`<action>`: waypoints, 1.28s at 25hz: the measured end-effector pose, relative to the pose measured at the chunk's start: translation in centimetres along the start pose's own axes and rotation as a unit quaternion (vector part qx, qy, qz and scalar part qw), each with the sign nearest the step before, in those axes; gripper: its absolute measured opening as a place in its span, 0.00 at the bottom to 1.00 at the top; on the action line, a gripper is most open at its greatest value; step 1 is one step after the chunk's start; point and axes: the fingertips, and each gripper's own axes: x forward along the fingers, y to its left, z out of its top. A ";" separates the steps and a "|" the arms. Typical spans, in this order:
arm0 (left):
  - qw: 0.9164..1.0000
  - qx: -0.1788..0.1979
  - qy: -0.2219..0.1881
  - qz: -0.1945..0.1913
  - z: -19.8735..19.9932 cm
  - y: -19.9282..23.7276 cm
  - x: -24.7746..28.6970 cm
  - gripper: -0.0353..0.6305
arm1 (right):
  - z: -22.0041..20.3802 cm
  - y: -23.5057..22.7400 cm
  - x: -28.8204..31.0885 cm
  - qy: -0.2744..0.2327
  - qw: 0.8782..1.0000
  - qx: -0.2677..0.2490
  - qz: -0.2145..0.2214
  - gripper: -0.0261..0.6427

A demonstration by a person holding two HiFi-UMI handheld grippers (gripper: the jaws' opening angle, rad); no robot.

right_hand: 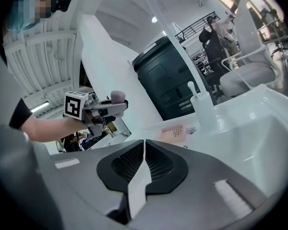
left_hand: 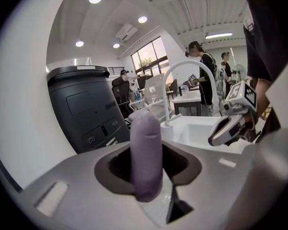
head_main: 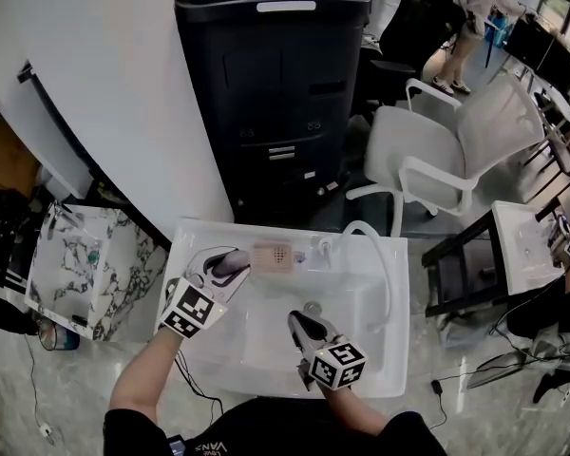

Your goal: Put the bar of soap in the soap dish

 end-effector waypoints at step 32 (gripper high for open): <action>0.976 0.074 0.185 -0.089 -9.8 -2.3 13.0 0.35 | -3.3 -6.3 7.2 0.046 0.998 0.050 -0.013 0.03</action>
